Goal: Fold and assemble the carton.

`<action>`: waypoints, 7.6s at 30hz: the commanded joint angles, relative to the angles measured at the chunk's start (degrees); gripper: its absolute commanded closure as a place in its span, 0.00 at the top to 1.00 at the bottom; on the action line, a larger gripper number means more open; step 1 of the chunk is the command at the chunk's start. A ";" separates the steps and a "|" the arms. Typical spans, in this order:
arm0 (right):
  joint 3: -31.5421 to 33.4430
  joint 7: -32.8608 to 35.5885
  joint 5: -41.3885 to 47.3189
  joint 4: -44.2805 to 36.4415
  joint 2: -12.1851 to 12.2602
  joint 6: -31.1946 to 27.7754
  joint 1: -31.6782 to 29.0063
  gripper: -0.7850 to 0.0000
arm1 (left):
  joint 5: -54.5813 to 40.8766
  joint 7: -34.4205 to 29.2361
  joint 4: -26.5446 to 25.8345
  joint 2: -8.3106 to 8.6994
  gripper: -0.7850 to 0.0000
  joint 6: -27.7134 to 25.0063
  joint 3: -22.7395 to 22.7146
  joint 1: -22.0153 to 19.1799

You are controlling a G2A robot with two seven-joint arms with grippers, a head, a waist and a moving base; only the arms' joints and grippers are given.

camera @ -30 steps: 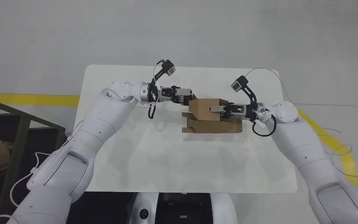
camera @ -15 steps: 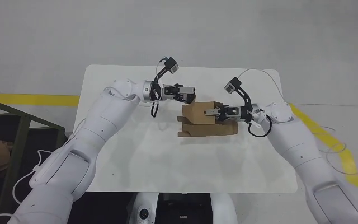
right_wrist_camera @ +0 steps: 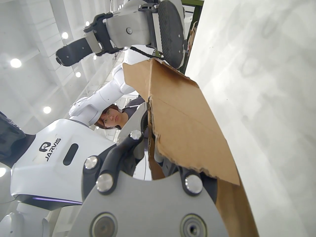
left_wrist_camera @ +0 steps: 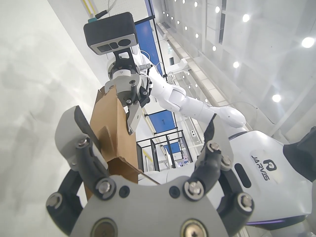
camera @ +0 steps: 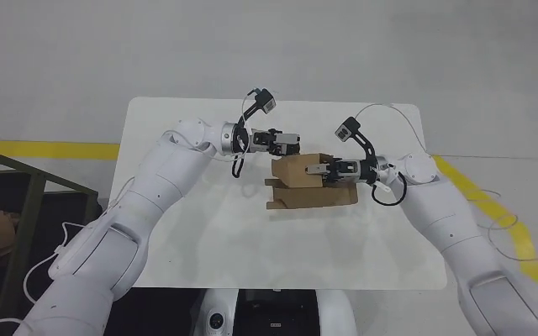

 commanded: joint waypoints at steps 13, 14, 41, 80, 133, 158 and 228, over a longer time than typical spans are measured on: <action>3.29 -2.46 -0.40 3.26 0.71 -2.46 -0.03 0.00 | 1.16 0.30 -0.87 0.90 1.00 -0.30 -1.96 1.89; 3.33 -2.60 -0.42 3.27 0.69 -2.59 -0.10 0.00 | 1.23 0.29 -1.15 0.92 1.00 -0.28 -1.99 2.09; 6.59 -7.52 0.47 10.20 -0.40 -7.50 0.32 0.00 | 0.71 -0.98 -3.93 -0.19 1.00 0.98 -0.78 3.01; 8.69 -8.10 -0.71 12.60 -2.90 -7.31 0.66 0.00 | -0.46 -1.47 2.92 -4.46 1.00 1.47 3.82 -0.31; 13.08 -7.48 -3.35 15.10 -3.93 -7.46 0.78 0.00 | 1.50 -2.95 0.75 -2.66 1.00 2.95 -1.45 0.91; 13.61 -2.82 -3.52 0.76 -1.56 -2.82 -3.58 0.00 | 4.11 -0.53 4.38 0.41 1.00 0.54 -7.36 4.38; 11.64 -4.89 3.74 5.50 -2.05 -4.87 -2.49 0.00 | 3.00 -0.81 0.33 -1.17 1.00 0.81 -4.74 2.39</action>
